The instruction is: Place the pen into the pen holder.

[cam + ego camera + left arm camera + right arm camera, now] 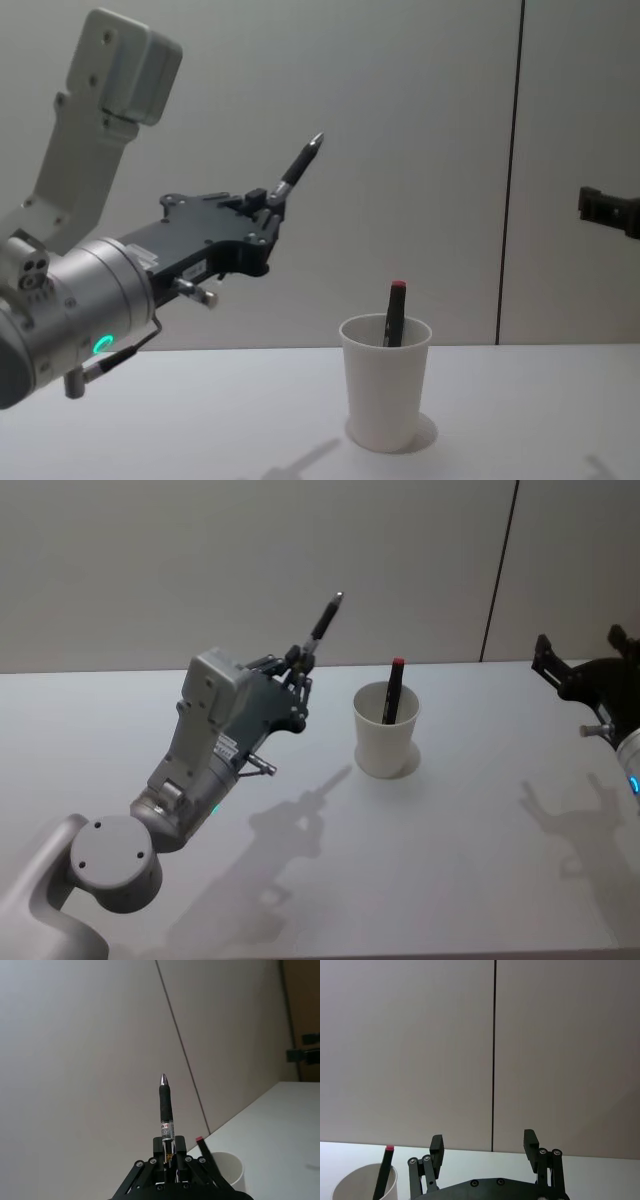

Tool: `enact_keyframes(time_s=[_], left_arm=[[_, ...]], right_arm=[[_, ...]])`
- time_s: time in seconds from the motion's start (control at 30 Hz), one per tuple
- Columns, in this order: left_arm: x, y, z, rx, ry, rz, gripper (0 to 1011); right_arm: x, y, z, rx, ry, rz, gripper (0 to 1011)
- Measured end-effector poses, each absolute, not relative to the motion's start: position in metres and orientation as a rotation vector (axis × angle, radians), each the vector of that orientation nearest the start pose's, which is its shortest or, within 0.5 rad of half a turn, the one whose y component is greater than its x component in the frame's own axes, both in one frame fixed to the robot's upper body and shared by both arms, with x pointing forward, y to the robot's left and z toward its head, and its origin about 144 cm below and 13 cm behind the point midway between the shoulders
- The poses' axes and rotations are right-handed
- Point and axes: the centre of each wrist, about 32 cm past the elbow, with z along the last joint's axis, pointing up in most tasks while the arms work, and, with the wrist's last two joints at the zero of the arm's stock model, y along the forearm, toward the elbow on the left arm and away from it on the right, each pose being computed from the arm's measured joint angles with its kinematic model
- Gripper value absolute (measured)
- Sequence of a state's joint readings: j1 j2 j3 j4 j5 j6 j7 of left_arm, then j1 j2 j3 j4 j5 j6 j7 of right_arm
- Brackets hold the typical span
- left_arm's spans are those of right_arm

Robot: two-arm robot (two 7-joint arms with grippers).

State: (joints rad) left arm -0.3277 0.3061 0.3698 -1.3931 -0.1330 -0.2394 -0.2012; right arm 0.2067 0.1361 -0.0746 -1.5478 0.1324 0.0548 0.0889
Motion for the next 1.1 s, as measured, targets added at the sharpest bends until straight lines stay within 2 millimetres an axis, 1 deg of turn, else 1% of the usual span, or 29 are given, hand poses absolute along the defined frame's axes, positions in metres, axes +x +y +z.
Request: enact_keyframes(time_s=[0.2,0.5,0.87,1.1], left_arm=[[0.540,0.225,1.180,-0.072,-0.417,0.960,144],[0.543,0.226,1.176,-0.101,-0.436,0.908,144],[0.545,0.226,1.173,-0.117,-0.449,0.874,144],[0.545,0.227,1.172,-0.122,-0.453,0.866,144]], right_arm=[[0.514,-0.245,1.208,0.078,-0.106,-1.407,1001],[0.513,-0.248,1.209,0.102,-0.103,-1.349,1001],[0.509,-0.254,1.212,0.158,-0.089,-1.223,1001],[0.505,-0.259,1.215,0.205,-0.072,-1.114,1001]])
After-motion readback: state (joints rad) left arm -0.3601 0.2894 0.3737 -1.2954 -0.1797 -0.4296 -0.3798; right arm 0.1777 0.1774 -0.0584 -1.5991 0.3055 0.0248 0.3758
